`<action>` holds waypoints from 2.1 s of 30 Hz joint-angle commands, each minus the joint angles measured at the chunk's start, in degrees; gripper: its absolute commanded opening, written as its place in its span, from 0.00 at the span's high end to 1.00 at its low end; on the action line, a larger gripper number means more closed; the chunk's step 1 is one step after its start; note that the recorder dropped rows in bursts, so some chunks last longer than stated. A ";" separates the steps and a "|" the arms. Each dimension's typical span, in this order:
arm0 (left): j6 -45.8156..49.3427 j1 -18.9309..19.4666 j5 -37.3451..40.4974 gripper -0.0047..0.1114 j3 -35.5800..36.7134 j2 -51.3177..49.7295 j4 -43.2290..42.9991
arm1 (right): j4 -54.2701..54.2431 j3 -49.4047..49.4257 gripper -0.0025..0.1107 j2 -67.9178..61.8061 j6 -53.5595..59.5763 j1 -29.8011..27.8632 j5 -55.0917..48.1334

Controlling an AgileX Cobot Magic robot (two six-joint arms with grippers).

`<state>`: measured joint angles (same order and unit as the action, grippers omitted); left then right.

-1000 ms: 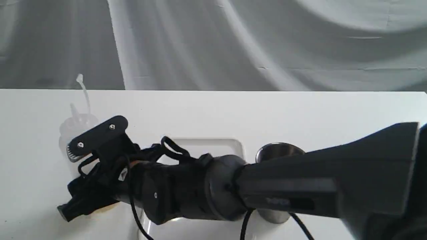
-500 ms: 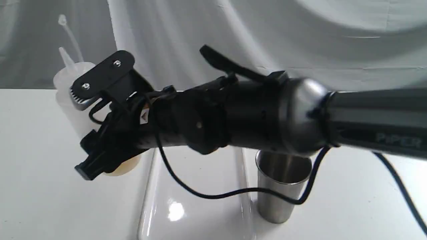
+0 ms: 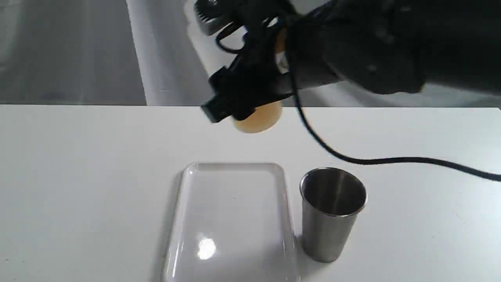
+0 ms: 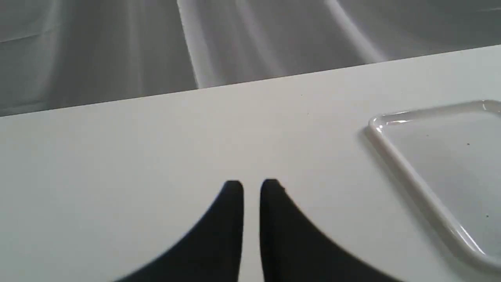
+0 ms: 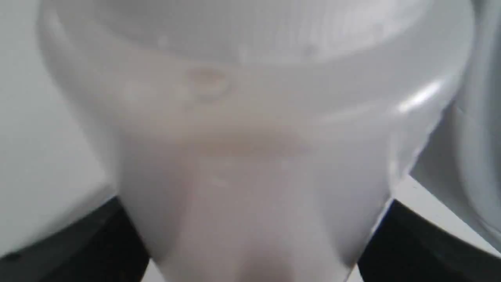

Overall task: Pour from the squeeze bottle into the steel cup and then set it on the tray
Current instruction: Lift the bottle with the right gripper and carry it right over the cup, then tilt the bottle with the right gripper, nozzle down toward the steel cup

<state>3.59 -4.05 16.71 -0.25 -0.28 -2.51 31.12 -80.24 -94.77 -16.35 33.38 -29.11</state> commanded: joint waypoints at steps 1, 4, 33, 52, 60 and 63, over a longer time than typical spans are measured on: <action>-0.10 -0.18 -0.37 0.89 0.25 0.28 -0.03 | 6.47 4.83 0.47 6.36 -3.66 -1.94 0.41; -0.10 -0.18 -0.37 0.89 0.25 0.28 -0.03 | 10.64 9.86 0.47 11.73 -5.79 -3.61 -0.25; -0.10 -0.18 -0.37 0.89 0.25 0.28 -0.03 | 36.13 37.05 0.47 25.78 -16.01 -8.06 -17.18; -0.10 -0.18 -0.37 0.89 0.25 0.28 -0.03 | 47.23 39.88 0.47 20.24 -18.78 -3.26 -26.86; -0.10 -0.18 -0.37 0.89 0.25 0.28 -0.03 | 49.25 39.88 0.47 12.26 -20.58 -1.22 -32.91; -0.10 -0.18 -0.37 0.89 0.25 0.28 -0.03 | 50.92 39.88 0.47 10.99 -21.41 -0.03 -35.09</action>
<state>3.59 -4.05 16.71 -0.25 -0.28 -2.51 77.97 -40.22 -83.69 -36.85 32.83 -61.42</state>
